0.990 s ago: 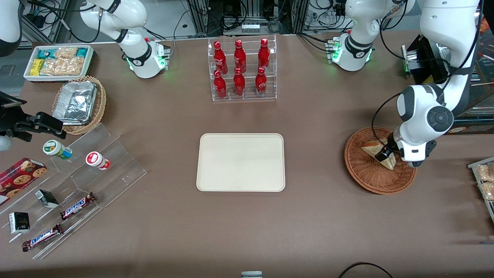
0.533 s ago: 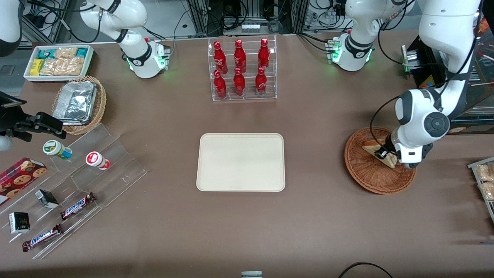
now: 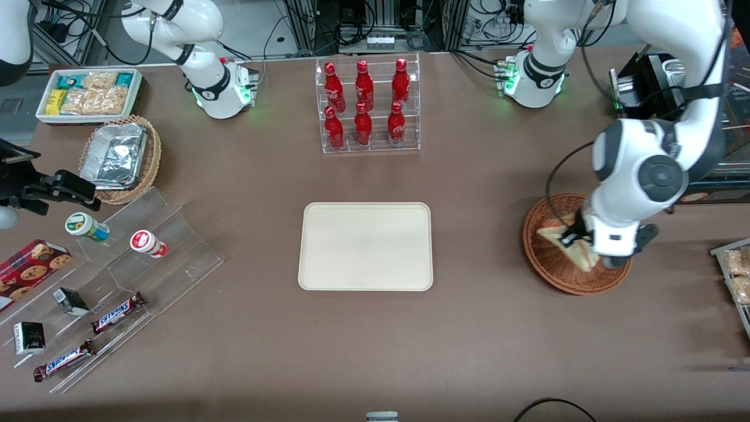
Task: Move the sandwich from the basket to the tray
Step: 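Lift the sandwich and carry it with the left gripper over the tray, then lower the sandwich onto the tray and open the left gripper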
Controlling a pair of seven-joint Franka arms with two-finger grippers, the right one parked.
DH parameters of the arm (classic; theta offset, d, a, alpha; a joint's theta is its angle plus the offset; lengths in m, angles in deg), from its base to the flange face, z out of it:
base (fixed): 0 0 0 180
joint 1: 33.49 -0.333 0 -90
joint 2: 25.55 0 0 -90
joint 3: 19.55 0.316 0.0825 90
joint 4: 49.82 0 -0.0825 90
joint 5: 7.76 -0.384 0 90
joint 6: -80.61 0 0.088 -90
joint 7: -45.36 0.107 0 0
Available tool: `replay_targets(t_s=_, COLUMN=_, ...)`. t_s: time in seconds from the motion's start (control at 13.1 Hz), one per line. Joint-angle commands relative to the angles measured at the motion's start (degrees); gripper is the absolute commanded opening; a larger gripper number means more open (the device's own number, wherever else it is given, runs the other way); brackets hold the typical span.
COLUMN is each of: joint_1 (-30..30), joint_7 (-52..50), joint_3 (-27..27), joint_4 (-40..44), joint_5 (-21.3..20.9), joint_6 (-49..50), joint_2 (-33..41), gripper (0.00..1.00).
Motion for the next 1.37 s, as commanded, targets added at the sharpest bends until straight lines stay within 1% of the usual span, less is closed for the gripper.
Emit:
replay_targets(t_s=0.0, joint_1=7.54, joint_7=-0.59, joint_3=0.53, joint_4=8.69, joint_5=1.17, joint_6=1.49, joint_2=-7.38, gripper=0.24)
replay_targets(t_s=0.15, joint_1=11.75, joint_7=0.47, joint_3=-0.35, joint_4=11.86, joint_5=1.08, joint_6=1.06, joint_2=-10.45, gripper=0.22)
replay_targets(t_s=0.23, joint_1=13.96, joint_7=0.47, joint_3=-0.96, joint_4=14.75, joint_5=1.08, joint_6=1.31, joint_2=-12.99, gripper=0.26)
replay_targets(t_s=0.38, joint_1=18.96, joint_7=0.21, joint_3=-1.41, joint_4=19.16, joint_5=1.00, joint_6=1.05, joint_2=-17.83, gripper=0.26)
replay_targets(t_s=0.53, joint_1=22.84, joint_7=0.46, joint_3=-1.41, joint_4=22.06, joint_5=1.08, joint_6=0.70, joint_2=-21.79, gripper=0.21)
replay_targets(t_s=0.61, joint_1=23.90, joint_7=0.99, joint_3=-1.76, joint_4=22.86, joint_5=1.08, joint_6=0.26, joint_2=-23.11, gripper=0.22)
replay_targets(t_s=0.69, joint_1=24.26, joint_7=4.91, joint_3=-2.46, joint_4=23.30, joint_5=1.08, joint_6=0.17, joint_2=-23.73, gripper=0.23)
replay_targets(t_s=0.76, joint_1=24.26, joint_7=11.39, joint_3=-2.90, joint_4=23.30, joint_5=1.17, joint_6=0.17, joint_2=-23.74, gripper=0.26)
replay_targets(t_s=0.84, joint_1=24.09, joint_7=15.46, joint_3=-2.90, joint_4=23.30, joint_5=1.61, joint_6=0.08, joint_2=-24.00, gripper=0.27)
replay_targets(t_s=0.91, joint_1=24.26, joint_7=15.41, joint_3=-2.90, joint_4=23.74, joint_5=3.00, joint_6=-0.09, joint_2=-25.31, gripper=0.27)
replay_targets(t_s=1.07, joint_1=24.35, joint_7=14.71, joint_3=-2.90, joint_4=26.89, joint_5=3.19, joint_6=-2.36, joint_2=-28.64, gripper=0.27)
replay_targets(t_s=1.14, joint_1=24.44, joint_7=12.79, joint_3=-2.90, joint_4=27.95, joint_5=3.19, joint_6=-2.72, joint_2=-29.79, gripper=0.27)
replay_targets(t_s=1.3, joint_1=25.05, joint_7=10.23, joint_3=-2.99, joint_4=28.31, joint_5=3.19, joint_6=-2.82, joint_2=-30.51, gripper=0.27)
